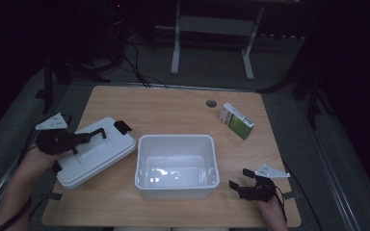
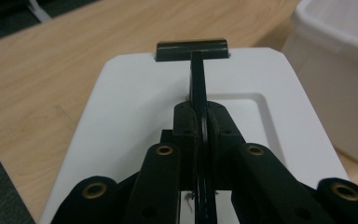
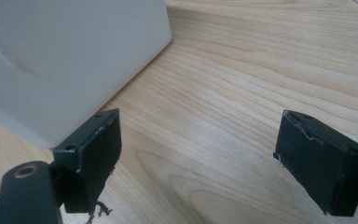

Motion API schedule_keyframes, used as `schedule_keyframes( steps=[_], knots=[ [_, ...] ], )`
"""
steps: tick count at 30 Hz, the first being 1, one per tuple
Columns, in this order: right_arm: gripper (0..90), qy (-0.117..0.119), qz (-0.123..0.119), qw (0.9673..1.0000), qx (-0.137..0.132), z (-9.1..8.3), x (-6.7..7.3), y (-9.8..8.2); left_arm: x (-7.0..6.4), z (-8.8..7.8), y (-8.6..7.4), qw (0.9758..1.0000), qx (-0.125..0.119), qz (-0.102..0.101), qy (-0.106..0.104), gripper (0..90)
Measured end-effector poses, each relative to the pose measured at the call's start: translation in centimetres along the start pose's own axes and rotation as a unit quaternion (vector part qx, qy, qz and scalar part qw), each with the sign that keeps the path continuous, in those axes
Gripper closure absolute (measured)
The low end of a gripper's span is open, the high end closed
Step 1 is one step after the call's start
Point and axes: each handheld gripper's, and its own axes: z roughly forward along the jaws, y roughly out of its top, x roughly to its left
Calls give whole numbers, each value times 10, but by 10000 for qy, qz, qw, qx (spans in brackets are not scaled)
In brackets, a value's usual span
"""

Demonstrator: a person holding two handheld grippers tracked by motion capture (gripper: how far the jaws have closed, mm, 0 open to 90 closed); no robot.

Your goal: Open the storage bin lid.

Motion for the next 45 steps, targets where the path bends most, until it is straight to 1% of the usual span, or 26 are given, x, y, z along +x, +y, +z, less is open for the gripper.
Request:
schedule_keyframes(
  steps=[2,6,10,12,16,17,18,20,22,26,30,34,37,38,39,40,42,44,45],
  knots=[
    [141,12,20,10000,-12,0,0,0,-1,7,-5,10000,-11,-26,90,836],
    [141,24,25,10000,-10,-1,0,-1,-1,18,-12,9998,-60,-130,101,836],
    [141,27,31,10000,-13,0,0,0,-3,30,-20,9997,-90,-225,3,836],
    [141,31,29,10000,-15,-1,0,-1,-4,35,-23,9997,-83,-246,16,836],
    [141,34,19,10000,-3,-1,0,-1,-7,45,-30,9995,-37,-306,-79,836],
    [141,34,20,10000,-7,-1,0,-1,-7,45,-30,9995,-37,-306,-79,836],
    [141,35,21,10000,-8,-1,0,-1,-8,49,-33,9994,-66,-325,-101,836],
    [141,31,22,10000,-4,0,0,-1,-9,53,-36,9993,-2,-338,-148,836],
    [141,33,15,10000,4,0,0,-1,-8,57,-39,9990,28,-402,-211,835],
    [142,43,33,10000,-3,-1,0,0,-5,60,-45,9984,73,-506,-258,834],
    [143,66,54,10000,-23,-2,-2,0,-2,59,-48,9976,42,-608,-318,835],
    [143,74,50,10000,-22,-2,-3,0,-1,58,-48,9975,47,-623,-322,834],
    [142,53,30,10000,-21,-5,-3,0,0,58,-47,9977,91,-611,-276,827],
    [142,47,18,10000,-39,-5,-3,1,0,58,-47,9981,116,-581,-197,817],
    [142,-9,10,10000,-52,-7,-3,1,0,57,-47,9981,121,-582,-137,775],
    [142,-64,21,10000,-55,-8,-4,2,2,56,-47,9974,100,-697,-157,735],
    [142,-85,90,9999,-83,-10,-6,2,4,54,-46,9966,133,-809,-104,656],
    [142,-139,154,9997,-89,-14,-9,2,4,53,-47,9967,182,-789,11,601],
    [142,-148,181,9997,-94,-15,-10,3,3,52,-48,9967,214,-782,79,593]
  ],
)
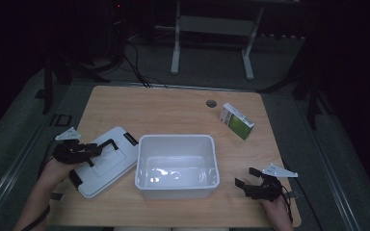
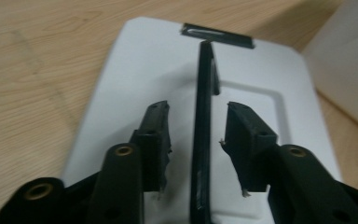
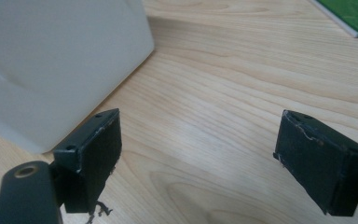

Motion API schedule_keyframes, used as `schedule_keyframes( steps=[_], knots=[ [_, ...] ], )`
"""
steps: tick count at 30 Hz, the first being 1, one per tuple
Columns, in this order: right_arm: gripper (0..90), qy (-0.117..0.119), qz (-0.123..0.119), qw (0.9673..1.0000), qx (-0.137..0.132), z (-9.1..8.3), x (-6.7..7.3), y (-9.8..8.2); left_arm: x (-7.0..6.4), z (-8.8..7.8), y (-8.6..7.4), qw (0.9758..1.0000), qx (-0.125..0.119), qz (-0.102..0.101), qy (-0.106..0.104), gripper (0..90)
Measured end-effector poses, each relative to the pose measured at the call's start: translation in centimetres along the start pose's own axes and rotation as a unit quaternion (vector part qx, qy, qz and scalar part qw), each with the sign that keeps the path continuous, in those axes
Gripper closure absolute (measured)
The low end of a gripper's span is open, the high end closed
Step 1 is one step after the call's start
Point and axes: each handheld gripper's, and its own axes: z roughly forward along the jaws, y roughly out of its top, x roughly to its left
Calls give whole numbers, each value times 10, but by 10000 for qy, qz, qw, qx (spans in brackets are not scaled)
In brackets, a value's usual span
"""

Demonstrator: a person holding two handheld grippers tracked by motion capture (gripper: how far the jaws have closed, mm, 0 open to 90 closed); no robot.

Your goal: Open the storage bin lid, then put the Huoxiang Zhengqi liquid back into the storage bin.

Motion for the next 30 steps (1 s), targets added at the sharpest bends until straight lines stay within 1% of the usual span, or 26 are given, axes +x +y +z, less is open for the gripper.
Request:
schedule_keyframes(
  steps=[1,2,3,5,6,8,9,10,11,12,14,15,16,17,18,19,20,21,22,23,25,27,28,29,30],
  knots=[
    [142,-12,35,10000,-18,-2,-2,0,0,-1,-1,10000,-7,-9,15,590],
    [143,-27,52,10000,-3,-3,-3,1,0,-1,-1,10000,-22,0,61,555],
    [143,-28,66,10000,38,-5,-4,2,0,-2,-1,10000,-15,7,71,543],
    [143,-66,70,9999,114,-6,-5,4,0,-3,-2,10000,-48,-12,9,528],
    [142,-149,63,9998,131,-7,-5,5,0,-4,-2,10000,-48,-28,22,499],
    [132,-138,-52,9998,154,-8,-6,6,-1,-4,-2,10000,-84,-51,-19,486],
    [133,-184,-22,9997,139,-9,-7,7,-1,-4,-2,9999,-78,-75,-21,460],
    [133,-98,40,9998,157,-9,-9,8,-1,-4,-2,9999,-79,-68,-44,455],
    [135,-47,27,9999,128,-10,-11,9,-1,-4,-2,9999,-105,-52,-50,442],
    [140,-123,19,9999,82,-10,-12,10,-1,-4,-2,9999,-105,-47,-73,406],
    [140,-146,-14,9998,104,-10,-14,12,-1,-5,-2,9999,-90,-42,-85,403],
    [141,-150,-52,9998,129,-11,-16,14,-1,-5,-1,9999,-91,-28,-44,403],
    [141,-216,-88,9996,126,-10,-20,18,-1,-5,-1,9999,-91,-42,-71,403],
    [145,-213,-111,9996,130,-10,-22,20,-1,-6,0,9999,-94,-48,-84,403],
    [173,-262,-154,9995,108,-10,-24,23,-1,-6,0,9999,-83,-25,-61,403],
    [196,-348,-190,9992,2,-10,-28,28,-1,-5,0,9999,-78,-33,-91,402],
    [196,-377,-216,9991,-29,-10,-31,31,0,-5,0,9999,-63,-44,-108,402],
    [196,-406,-230,9989,-70,-10,-34,35,0,-5,-1,10000,-48,-27,-66,403],
    [196,-460,-260,9985,-120,-9,-38,40,0,-5,-1,10000,-52,-37,-77,403],
    [198,-457,-275,9985,-133,-8,-40,43,1,-4,-2,9999,-39,-58,-94,402],
    [219,-555,-371,9977,-136,-4,-48,53,1,-5,-2,9999,-48,-44,-81,402],
    [226,-550,-374,9977,-139,-4,-50,56,0,-5,-2,9999,-57,-45,-87,401],
    [232,-550,-357,9977,-169,-2,-54,60,0,-5,-2,9999,-71,-16,-94,401],
    [235,-671,-403,9968,-165,1,-62,71,0,-5,-2,9999,-56,-21,-102,389],
    [247,-684,-365,9968,-170,3,-66,75,0,-4,-2,10000,-45,-13,-71,389]
  ],
)
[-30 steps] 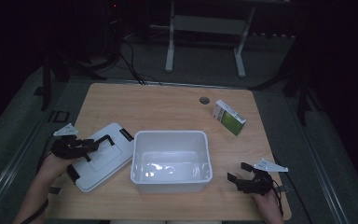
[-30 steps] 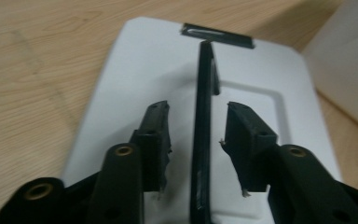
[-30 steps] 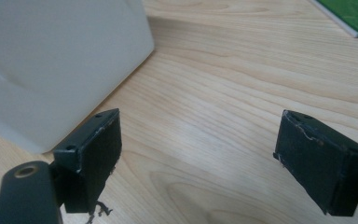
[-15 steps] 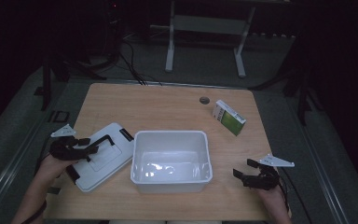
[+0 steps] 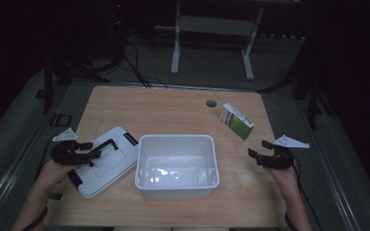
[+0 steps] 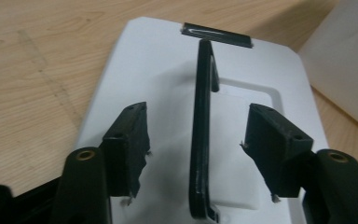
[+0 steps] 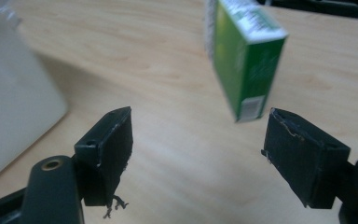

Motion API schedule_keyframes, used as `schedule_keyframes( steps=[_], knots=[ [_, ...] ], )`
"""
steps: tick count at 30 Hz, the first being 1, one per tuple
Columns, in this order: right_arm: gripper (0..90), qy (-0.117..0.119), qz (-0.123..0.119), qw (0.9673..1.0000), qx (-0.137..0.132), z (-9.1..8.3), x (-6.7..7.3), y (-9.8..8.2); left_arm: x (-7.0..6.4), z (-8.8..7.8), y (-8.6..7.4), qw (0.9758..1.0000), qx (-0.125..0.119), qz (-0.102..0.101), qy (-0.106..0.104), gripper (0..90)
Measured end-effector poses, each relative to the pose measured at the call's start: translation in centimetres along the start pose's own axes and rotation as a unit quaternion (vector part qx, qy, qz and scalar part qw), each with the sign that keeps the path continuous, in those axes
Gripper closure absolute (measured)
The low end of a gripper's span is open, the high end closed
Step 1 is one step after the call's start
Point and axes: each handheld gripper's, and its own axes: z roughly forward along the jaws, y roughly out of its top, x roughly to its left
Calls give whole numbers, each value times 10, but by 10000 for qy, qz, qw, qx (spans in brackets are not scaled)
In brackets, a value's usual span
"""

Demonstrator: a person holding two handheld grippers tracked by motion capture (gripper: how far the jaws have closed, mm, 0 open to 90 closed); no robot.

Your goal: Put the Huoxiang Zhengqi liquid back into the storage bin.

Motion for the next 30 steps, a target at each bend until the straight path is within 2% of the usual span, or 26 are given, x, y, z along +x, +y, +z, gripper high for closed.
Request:
schedule_keyframes(
  steps=[4,5,17,27,30],
  knots=[
    [254,-54,-32,10000,51,7,-9,12,1,1,-1,10000,47,-13,-29,389],
    [254,-110,-42,9999,79,13,-15,20,1,2,-1,10000,47,-9,-21,389],
    [257,-176,34,9988,450,46,-41,42,4,1,-3,9999,75,-40,-59,389],
    [351,-90,-45,9978,650,69,-45,56,5,5,-5,9998,146,-48,-101,389],
    [361,-87,-77,9971,757,81,-45,62,7,3,-6,9999,99,-92,-103,389]
  ],
)
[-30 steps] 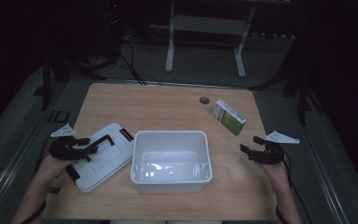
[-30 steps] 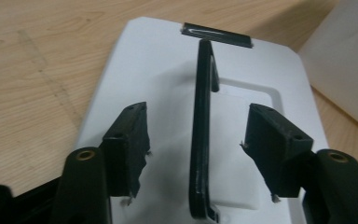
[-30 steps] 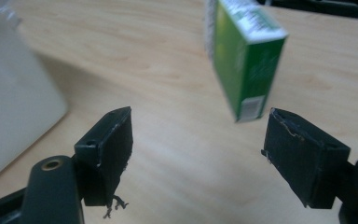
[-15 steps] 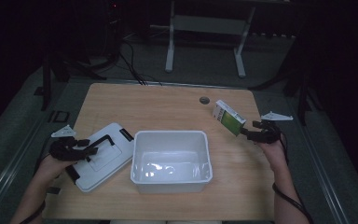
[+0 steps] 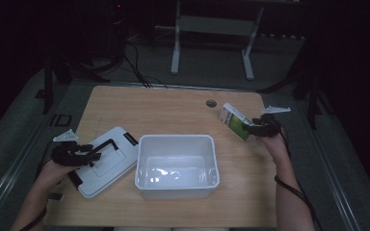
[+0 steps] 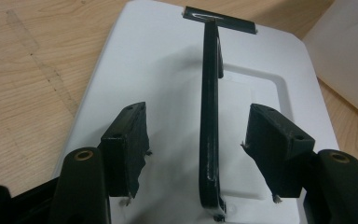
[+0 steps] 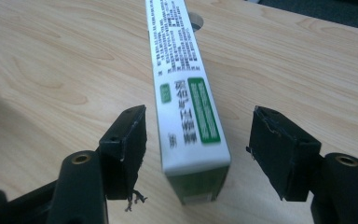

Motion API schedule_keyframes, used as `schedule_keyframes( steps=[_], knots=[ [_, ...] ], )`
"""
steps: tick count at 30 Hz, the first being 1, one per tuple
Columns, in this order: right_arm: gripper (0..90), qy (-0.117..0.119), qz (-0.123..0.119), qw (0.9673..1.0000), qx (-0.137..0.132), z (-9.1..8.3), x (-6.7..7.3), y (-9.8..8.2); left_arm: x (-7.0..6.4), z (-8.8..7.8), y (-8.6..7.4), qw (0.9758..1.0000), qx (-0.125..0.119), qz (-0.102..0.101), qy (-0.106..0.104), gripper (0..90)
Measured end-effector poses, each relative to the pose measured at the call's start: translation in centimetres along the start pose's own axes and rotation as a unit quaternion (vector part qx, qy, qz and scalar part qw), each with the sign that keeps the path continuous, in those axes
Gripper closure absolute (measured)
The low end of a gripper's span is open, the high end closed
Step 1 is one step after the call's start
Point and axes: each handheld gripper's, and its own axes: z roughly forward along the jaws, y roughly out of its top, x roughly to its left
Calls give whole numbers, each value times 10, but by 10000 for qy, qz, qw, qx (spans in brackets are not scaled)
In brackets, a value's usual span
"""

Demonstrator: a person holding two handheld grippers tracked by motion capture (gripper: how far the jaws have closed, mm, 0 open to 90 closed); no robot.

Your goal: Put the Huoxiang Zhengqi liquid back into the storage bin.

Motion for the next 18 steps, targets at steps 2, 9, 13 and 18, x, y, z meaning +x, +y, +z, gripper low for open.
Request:
schedule_keyframes(
  steps=[2,9,13,18],
  knots=[
    [361,21,-6,10000,40,6,0,3,0,-1,0,10000,-1,-15,6,389],
    [376,45,-124,9993,362,23,4,15,1,-1,-1,10000,37,4,23,389],
    [424,32,-187,9985,516,30,7,17,2,0,-2,10000,35,-30,6,389],
    [578,55,-281,9978,606,34,8,16,2,-1,-3,10000,32,-19,6,389]
  ],
)
